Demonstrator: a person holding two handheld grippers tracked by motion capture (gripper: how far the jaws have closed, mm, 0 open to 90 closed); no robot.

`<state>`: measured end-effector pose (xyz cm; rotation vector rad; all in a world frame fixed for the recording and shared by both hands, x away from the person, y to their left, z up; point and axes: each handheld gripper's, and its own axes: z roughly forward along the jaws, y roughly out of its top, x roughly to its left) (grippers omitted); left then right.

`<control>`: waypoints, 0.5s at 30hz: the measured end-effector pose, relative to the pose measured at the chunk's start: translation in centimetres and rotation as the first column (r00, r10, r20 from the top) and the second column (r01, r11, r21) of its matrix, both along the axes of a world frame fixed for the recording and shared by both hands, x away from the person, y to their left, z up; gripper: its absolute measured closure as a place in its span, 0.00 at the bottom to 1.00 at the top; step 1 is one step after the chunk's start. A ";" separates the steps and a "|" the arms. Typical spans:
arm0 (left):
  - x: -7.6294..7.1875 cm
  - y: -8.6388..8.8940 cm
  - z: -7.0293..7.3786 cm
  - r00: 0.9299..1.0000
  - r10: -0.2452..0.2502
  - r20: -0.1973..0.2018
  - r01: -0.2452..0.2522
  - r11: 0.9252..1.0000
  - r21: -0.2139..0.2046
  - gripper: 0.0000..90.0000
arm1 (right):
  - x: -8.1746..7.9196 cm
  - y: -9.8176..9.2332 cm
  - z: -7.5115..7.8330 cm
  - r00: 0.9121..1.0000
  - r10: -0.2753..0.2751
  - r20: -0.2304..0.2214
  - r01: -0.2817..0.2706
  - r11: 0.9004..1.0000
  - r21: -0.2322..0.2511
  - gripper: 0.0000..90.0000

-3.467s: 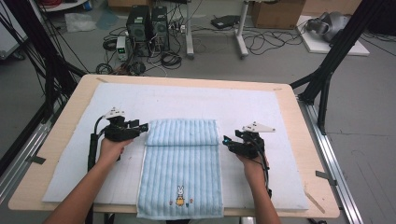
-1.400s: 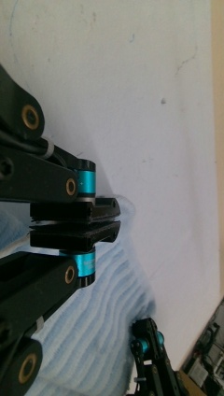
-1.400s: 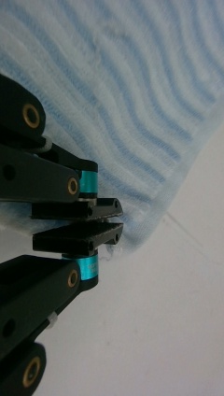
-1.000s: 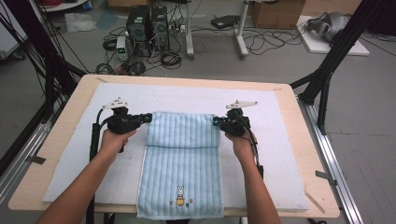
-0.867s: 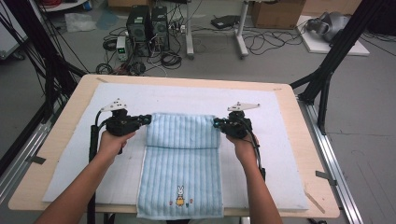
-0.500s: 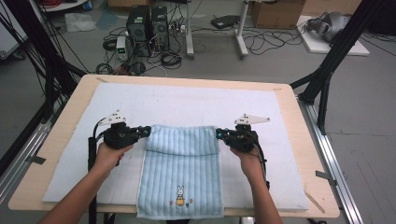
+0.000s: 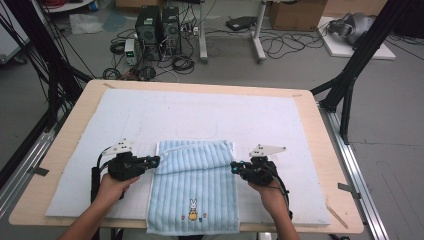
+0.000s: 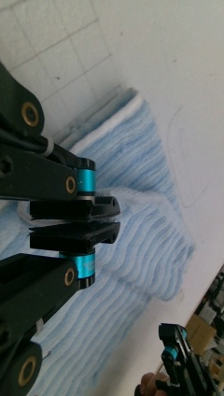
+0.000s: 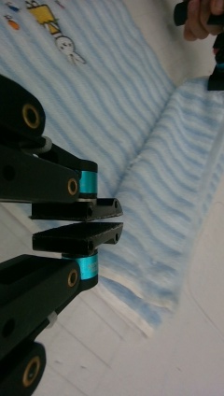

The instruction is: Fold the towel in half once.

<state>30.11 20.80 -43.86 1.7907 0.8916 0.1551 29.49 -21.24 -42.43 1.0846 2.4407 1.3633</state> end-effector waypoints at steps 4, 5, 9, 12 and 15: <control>-0.5 0.2 -0.3 1.000 -0.006 -0.003 0.006 1.000 0.022 0.94 | -0.5 0.0 -0.2 1.000 0.006 -0.021 -0.006 1.000 0.003 0.95; -0.6 0.3 -0.4 1.000 -0.009 -0.007 0.009 1.000 0.023 0.94 | -0.6 0.0 -0.3 1.000 0.008 -0.017 -0.008 1.000 -0.002 0.95; -0.7 0.5 -0.7 0.999 -0.024 -0.030 0.025 0.999 0.040 0.94 | -0.7 -0.3 -0.5 0.999 0.000 -0.032 0.000 1.000 -0.013 0.95; -0.7 0.7 -0.7 1.000 -0.014 -0.028 0.016 0.999 0.050 0.89 | -0.7 -0.5 -0.6 0.999 -0.016 -0.037 0.016 1.000 -0.016 0.92; -0.3 0.5 -0.4 1.000 0.000 -0.020 0.001 0.999 0.051 0.84 | -0.2 -0.6 -0.1 0.998 -0.070 0.006 0.069 0.997 0.034 0.70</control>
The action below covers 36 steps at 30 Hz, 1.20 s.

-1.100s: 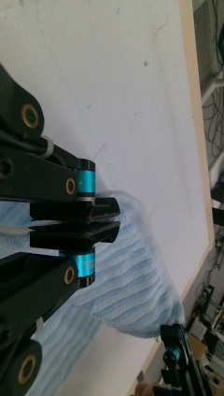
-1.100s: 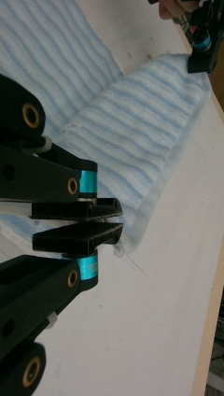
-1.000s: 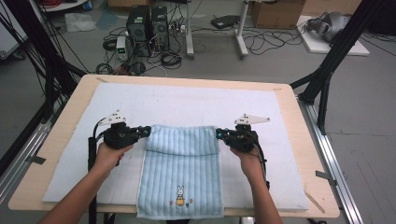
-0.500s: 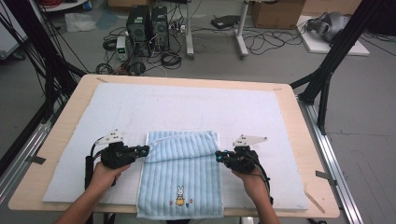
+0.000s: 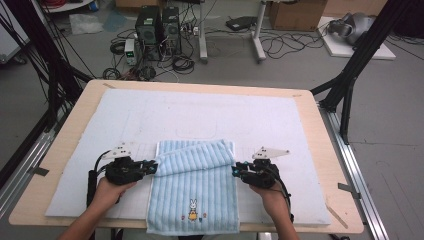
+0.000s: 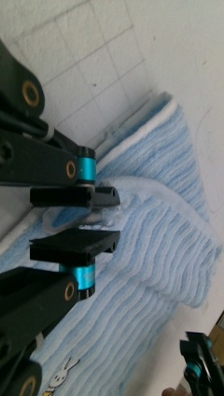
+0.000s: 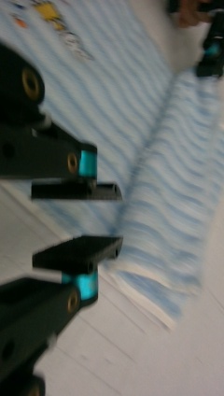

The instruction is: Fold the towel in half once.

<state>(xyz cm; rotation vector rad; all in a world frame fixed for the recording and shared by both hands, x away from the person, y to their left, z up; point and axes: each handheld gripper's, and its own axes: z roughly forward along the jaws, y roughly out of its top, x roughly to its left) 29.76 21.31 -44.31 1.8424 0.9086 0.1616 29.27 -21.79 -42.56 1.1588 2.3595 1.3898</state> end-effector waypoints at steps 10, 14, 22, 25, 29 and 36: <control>1.8 0.1 0.9 0.996 0.087 0.020 -0.087 0.996 -0.022 0.70 | 5.2 2.4 -0.4 0.992 -0.123 0.025 0.124 0.992 -0.030 0.59; 2.4 0.0 0.8 0.995 0.101 0.013 -0.101 0.994 -0.036 0.70 | 7.1 3.7 -1.1 0.991 -0.134 0.011 0.135 0.986 -0.098 0.64; 2.3 0.8 0.8 0.993 0.119 0.022 -0.118 0.992 -0.032 0.70 | 7.6 4.1 -1.5 0.994 -0.103 0.021 0.104 0.988 -0.118 0.97; 2.4 1.3 0.9 0.991 0.131 0.024 -0.130 0.991 -0.039 0.70 | 6.6 3.8 -0.8 0.998 -0.049 0.038 0.051 0.996 -0.067 0.97; 2.4 1.7 1.1 0.989 0.144 0.028 -0.142 0.989 -0.051 0.70 | 4.5 3.2 0.2 0.997 0.035 0.065 -0.034 0.999 -0.017 0.97; 2.6 1.8 1.1 0.988 0.151 0.022 -0.149 0.987 -0.056 0.70 | 0.9 1.3 -0.1 0.994 0.101 0.047 -0.100 0.995 -0.024 0.98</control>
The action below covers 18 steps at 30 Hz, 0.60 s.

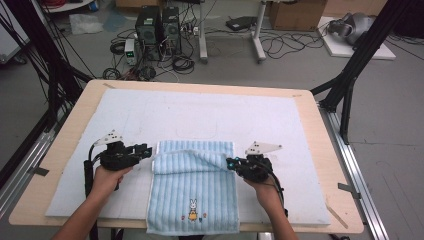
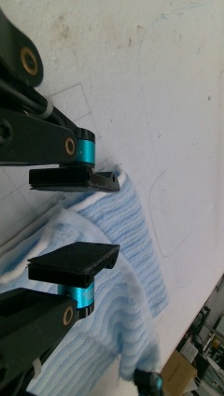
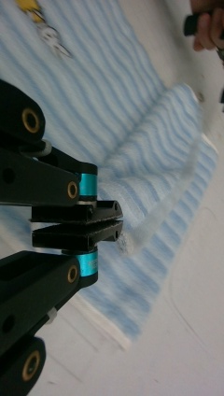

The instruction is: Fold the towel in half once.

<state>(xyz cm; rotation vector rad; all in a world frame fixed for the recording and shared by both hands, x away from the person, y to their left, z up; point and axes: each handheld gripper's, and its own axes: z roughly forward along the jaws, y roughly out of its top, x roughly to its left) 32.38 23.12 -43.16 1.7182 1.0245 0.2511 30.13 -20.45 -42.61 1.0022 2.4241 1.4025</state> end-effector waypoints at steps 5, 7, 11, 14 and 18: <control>0.2 0.2 0.0 1.000 0.011 0.002 -0.011 1.000 -0.007 0.70 | -1.8 -1.3 -0.6 0.998 0.069 0.003 -0.069 0.997 -0.021 0.98; 0.3 0.3 -0.1 1.000 0.013 -0.003 -0.013 1.000 -0.004 0.70 | -2.2 -1.9 -1.0 0.996 0.088 -0.018 -0.089 0.995 -0.037 0.98; 0.6 0.0 -0.5 1.000 0.020 -0.019 -0.020 1.000 0.008 0.70 | -2.3 -3.0 -1.2 0.999 0.004 -0.042 -0.004 1.000 -0.003 0.76; 1.1 -0.3 -0.9 0.998 0.033 -0.050 -0.032 0.999 0.008 0.69 | -1.3 -3.9 -0.3 0.993 -0.116 -0.018 0.117 0.991 0.068 0.68; 2.0 -1.2 -1.2 0.995 0.036 -0.091 -0.033 0.999 0.034 0.65 | 0.7 -3.2 -0.4 0.977 -0.207 -0.050 0.209 0.977 0.037 0.63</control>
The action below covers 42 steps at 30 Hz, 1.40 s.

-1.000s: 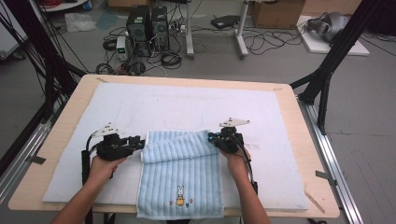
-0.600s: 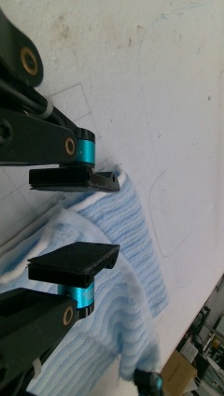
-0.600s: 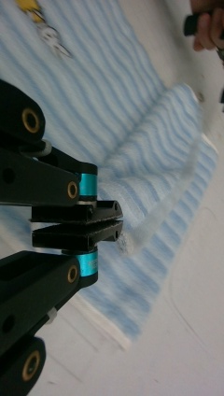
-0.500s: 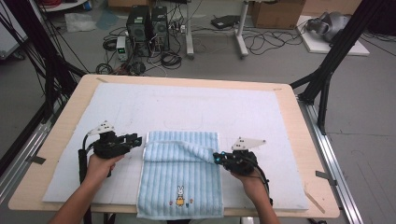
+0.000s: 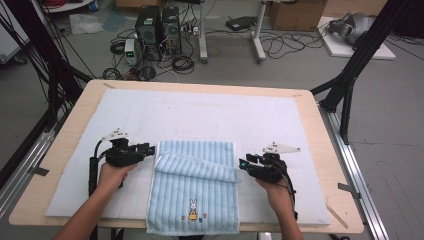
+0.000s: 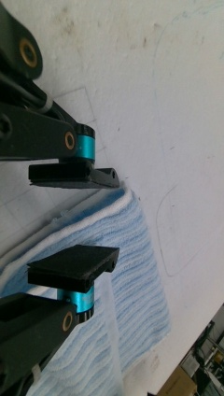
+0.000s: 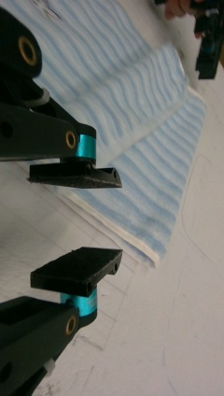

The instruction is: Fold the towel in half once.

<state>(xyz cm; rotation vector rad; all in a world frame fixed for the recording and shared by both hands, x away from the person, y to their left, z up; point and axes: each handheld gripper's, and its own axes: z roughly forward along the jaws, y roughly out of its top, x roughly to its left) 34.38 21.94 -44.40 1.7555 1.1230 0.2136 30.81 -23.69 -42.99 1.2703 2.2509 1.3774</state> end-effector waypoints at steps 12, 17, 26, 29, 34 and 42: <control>1.1 -2.8 -0.7 0.997 -0.083 -0.007 0.083 0.990 0.113 0.96 | 3.5 3.7 -1.6 0.995 0.007 -0.104 -0.015 0.997 -0.078 0.91; 1.9 -2.3 -0.1 0.999 -0.026 0.021 0.025 0.998 0.058 0.97 | 3.5 3.6 -1.1 0.999 -0.001 -0.050 -0.002 0.997 -0.072 0.95; 1.9 -1.9 -0.2 0.999 0.004 -0.035 0.000 0.994 0.111 0.60 | 3.9 4.1 -1.4 0.997 -0.071 -0.041 0.065 0.989 -0.136 0.63; 2.0 -2.2 -0.6 0.997 -0.037 -0.063 0.043 0.994 0.103 0.54 | 3.9 4.5 -1.7 0.996 -0.065 -0.053 0.055 0.984 -0.167 0.58; 1.4 -2.9 -0.7 0.996 -0.088 -0.005 0.088 0.979 0.184 0.75 | 3.4 5.5 -1.5 1.000 0.012 0.005 -0.010 0.964 -0.266 0.73; 2.1 -2.8 -0.9 0.993 -0.115 -0.025 0.118 0.984 0.134 0.95 | 4.0 5.0 -1.7 0.997 0.059 -0.042 -0.065 0.983 -0.172 0.94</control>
